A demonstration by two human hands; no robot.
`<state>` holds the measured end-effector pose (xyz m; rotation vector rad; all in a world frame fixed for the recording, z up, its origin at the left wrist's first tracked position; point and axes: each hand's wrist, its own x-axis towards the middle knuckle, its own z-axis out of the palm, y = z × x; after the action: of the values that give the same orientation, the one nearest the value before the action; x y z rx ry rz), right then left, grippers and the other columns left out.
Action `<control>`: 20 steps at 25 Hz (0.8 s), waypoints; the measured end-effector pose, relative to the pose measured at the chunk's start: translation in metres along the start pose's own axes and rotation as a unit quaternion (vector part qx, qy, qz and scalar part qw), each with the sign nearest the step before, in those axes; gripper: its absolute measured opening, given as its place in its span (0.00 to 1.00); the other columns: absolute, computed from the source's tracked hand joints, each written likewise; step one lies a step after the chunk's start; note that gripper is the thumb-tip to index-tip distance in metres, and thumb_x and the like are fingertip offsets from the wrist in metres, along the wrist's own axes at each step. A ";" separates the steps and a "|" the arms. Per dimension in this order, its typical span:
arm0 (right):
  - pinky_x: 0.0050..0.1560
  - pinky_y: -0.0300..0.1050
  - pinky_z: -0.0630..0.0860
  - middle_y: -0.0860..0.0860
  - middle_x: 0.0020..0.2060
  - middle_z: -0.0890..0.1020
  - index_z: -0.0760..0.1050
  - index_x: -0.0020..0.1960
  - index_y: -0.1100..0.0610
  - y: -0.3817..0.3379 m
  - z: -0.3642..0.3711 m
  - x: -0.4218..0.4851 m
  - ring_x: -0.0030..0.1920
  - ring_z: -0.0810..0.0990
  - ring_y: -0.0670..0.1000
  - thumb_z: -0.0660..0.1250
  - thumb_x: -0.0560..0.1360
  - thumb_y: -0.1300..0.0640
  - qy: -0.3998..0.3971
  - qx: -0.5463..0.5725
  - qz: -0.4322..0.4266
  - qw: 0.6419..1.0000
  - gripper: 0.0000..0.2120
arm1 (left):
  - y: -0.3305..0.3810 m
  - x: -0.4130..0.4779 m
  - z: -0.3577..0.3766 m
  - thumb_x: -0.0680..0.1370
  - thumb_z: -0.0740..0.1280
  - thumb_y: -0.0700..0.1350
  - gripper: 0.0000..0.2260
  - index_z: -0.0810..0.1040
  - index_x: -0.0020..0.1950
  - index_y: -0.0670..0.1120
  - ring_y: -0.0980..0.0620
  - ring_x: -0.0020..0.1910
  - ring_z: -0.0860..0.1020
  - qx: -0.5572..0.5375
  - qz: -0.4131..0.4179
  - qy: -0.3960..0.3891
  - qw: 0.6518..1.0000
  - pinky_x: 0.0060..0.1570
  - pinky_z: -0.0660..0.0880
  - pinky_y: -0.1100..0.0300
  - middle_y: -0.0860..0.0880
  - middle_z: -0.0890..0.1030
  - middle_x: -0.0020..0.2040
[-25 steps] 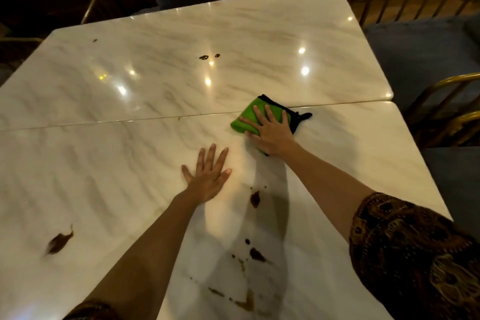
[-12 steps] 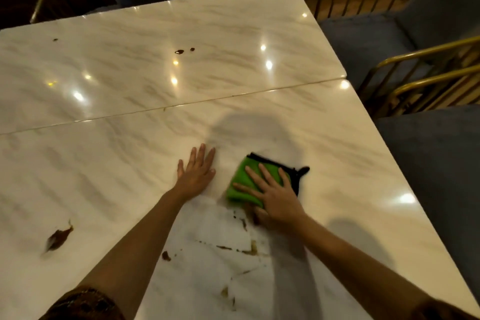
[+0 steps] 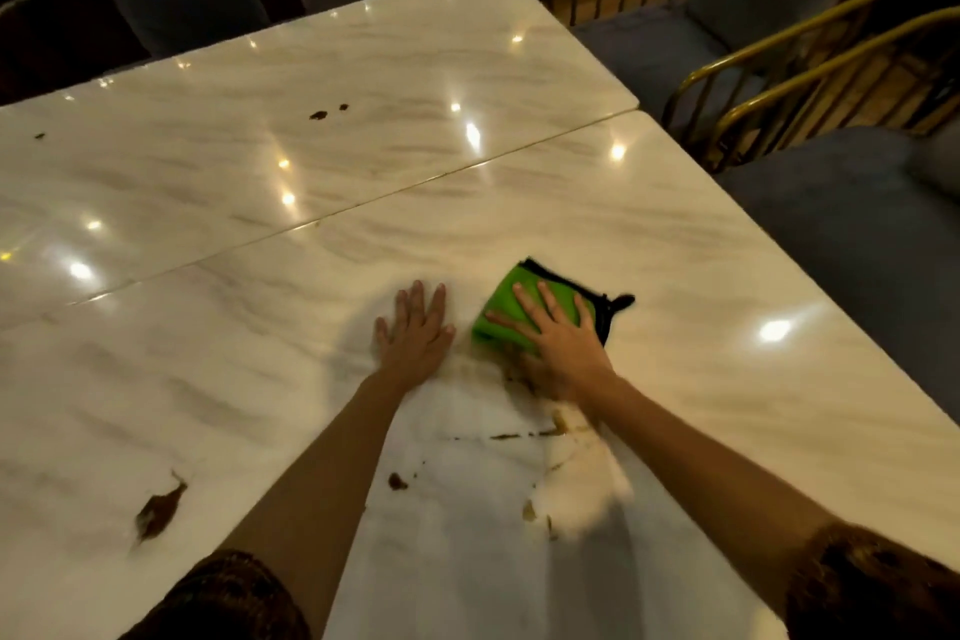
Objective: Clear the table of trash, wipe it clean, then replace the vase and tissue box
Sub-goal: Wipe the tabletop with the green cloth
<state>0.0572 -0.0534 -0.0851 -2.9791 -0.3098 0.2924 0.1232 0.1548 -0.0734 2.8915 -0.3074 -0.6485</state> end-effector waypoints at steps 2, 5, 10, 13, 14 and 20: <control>0.68 0.70 0.58 0.51 0.77 0.54 0.53 0.75 0.36 -0.027 0.018 -0.072 0.76 0.49 0.60 0.54 0.77 0.42 0.042 -0.002 0.016 0.999 0.27 | 0.008 -0.005 -0.004 0.82 0.47 0.56 0.26 0.38 0.76 0.56 0.46 0.76 0.37 0.003 0.001 -0.010 1.000 0.72 0.41 0.39 0.48 0.36 0.78; 0.65 0.66 0.57 0.50 0.76 0.60 0.53 0.75 0.36 -0.065 0.040 -0.157 0.74 0.59 0.61 0.56 0.74 0.40 0.069 0.016 0.025 0.997 0.30 | 0.022 -0.017 -0.004 0.82 0.46 0.57 0.26 0.38 0.76 0.58 0.44 0.76 0.37 0.008 0.003 -0.027 1.000 0.71 0.42 0.37 0.47 0.36 0.78; 0.65 0.70 0.62 0.50 0.76 0.60 0.56 0.73 0.35 -0.026 0.032 -0.116 0.75 0.56 0.59 0.56 0.73 0.39 0.062 0.005 0.052 0.997 0.28 | 0.018 -0.042 0.019 0.82 0.45 0.57 0.25 0.36 0.75 0.58 0.47 0.77 0.38 0.039 0.029 -0.003 0.999 0.72 0.42 0.39 0.49 0.36 0.78; 0.70 0.69 0.51 0.50 0.78 0.51 0.47 0.74 0.33 0.004 0.019 -0.060 0.77 0.48 0.60 0.52 0.78 0.39 0.019 0.004 0.083 0.996 0.26 | 0.016 -0.048 0.021 0.82 0.45 0.57 0.25 0.36 0.75 0.60 0.48 0.77 0.37 0.046 0.025 -0.017 0.998 0.72 0.42 0.40 0.50 0.36 0.77; 0.71 0.68 0.48 0.50 0.78 0.48 0.44 0.74 0.33 0.007 0.017 -0.049 0.77 0.46 0.59 0.51 0.79 0.39 0.014 0.004 0.092 0.996 0.26 | 0.015 -0.047 0.021 0.82 0.45 0.58 0.25 0.36 0.75 0.60 0.48 0.77 0.37 0.045 0.025 -0.021 0.998 0.72 0.42 0.40 0.50 0.35 0.77; 0.71 0.69 0.50 0.49 0.78 0.50 0.46 0.75 0.35 -0.038 0.033 -0.133 0.76 0.47 0.61 0.50 0.79 0.40 0.045 0.041 0.093 0.994 0.26 | 0.012 -0.046 0.019 0.81 0.44 0.58 0.25 0.36 0.75 0.61 0.48 0.77 0.37 0.032 0.039 -0.028 0.998 0.72 0.42 0.39 0.51 0.36 0.77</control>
<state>-0.0849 -0.0416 -0.0875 -2.9316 -0.0091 0.1845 0.0723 0.1515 -0.0697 2.9095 -0.4534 -0.7202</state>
